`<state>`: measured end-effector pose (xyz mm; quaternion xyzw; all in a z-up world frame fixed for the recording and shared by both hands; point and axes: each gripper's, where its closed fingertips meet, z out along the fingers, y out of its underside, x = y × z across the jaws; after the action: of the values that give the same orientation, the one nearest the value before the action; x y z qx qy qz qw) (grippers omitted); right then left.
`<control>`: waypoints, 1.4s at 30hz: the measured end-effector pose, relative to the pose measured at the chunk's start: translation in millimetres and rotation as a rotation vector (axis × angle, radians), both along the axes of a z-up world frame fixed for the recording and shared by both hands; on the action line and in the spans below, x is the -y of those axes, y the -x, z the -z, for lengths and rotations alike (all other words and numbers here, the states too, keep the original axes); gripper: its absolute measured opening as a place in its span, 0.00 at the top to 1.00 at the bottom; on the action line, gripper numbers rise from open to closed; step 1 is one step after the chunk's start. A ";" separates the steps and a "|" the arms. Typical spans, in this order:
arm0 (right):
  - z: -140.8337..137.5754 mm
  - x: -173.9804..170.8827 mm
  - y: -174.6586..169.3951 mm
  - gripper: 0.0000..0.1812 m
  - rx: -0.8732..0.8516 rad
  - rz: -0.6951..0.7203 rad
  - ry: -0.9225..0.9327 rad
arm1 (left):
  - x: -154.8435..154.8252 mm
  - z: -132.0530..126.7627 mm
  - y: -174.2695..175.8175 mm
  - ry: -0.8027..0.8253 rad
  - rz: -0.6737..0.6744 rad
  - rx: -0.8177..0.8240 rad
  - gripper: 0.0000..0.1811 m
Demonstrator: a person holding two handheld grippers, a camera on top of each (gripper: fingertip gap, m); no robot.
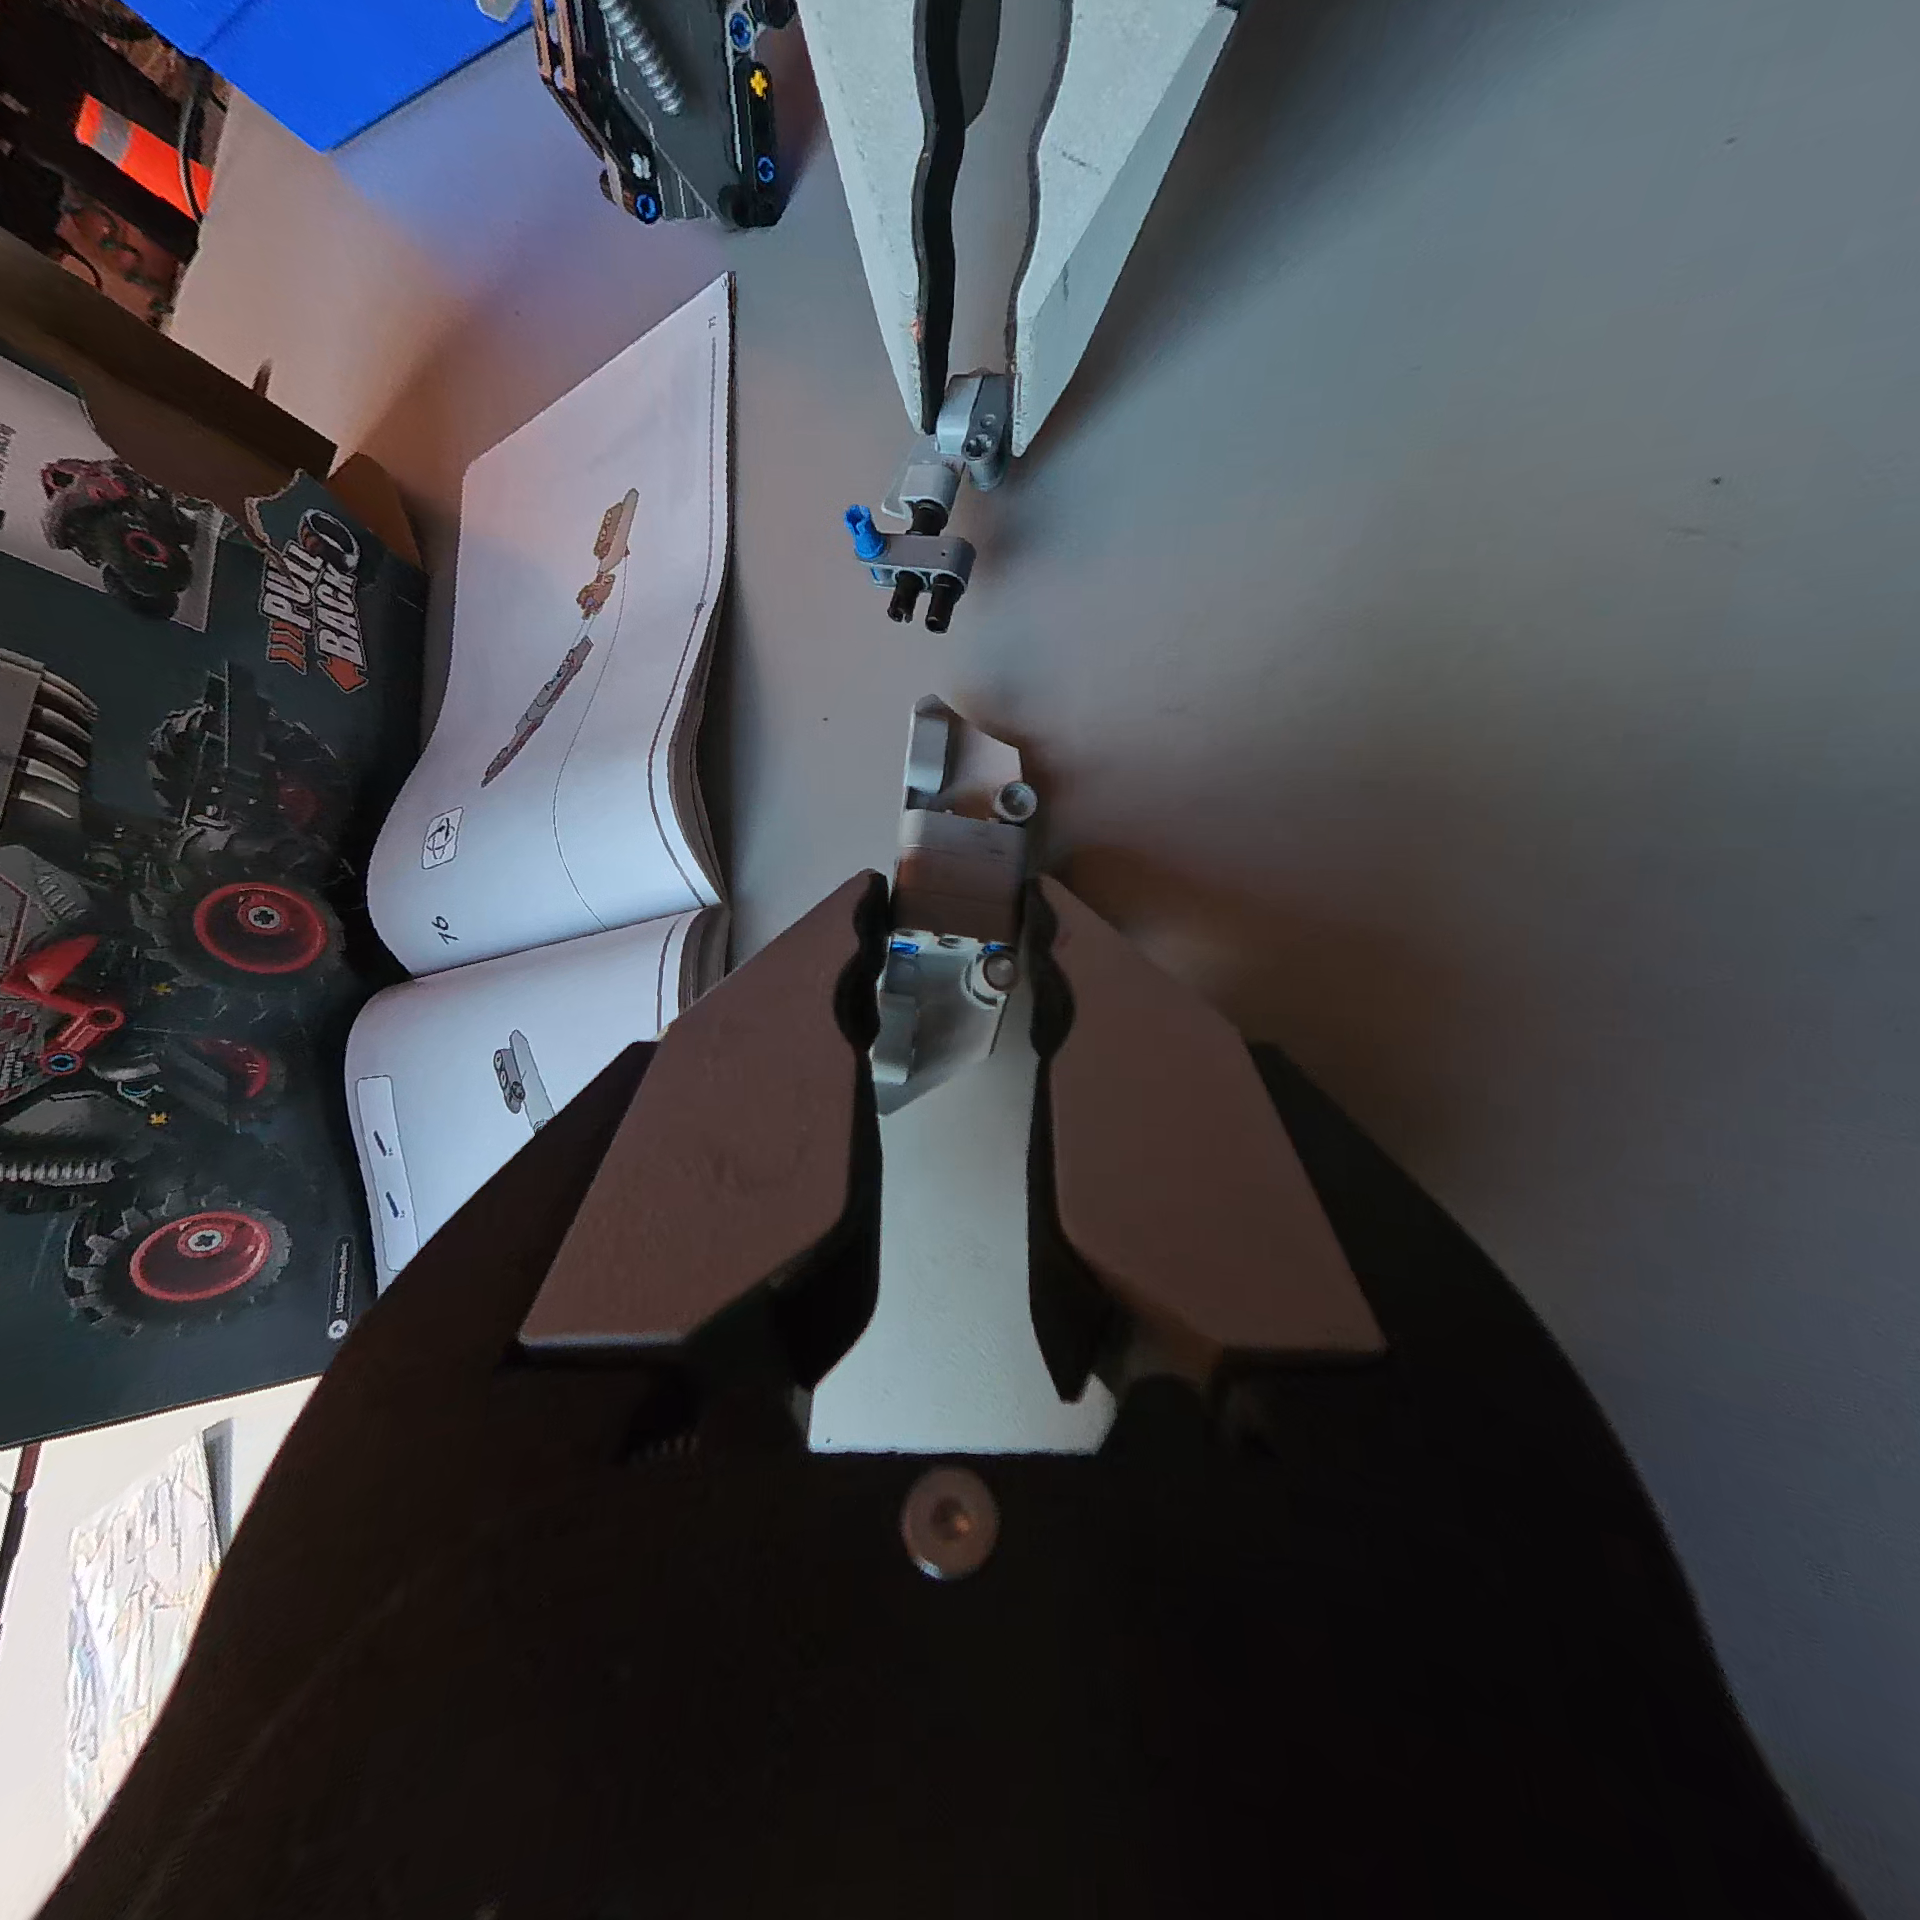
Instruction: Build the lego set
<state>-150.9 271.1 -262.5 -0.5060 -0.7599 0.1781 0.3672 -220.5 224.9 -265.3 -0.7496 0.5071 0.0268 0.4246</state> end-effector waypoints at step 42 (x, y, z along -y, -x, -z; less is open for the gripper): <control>1.8 -0.5 -0.3 0.93 0.010 0.001 0.000 | -0.7 -0.1 -0.7 -0.010 0.007 -0.006 0.87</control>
<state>-150.6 271.6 -264.3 -0.5073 -0.7613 0.1755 0.3636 -219.7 225.6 -265.1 -0.7456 0.5108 0.0300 0.4269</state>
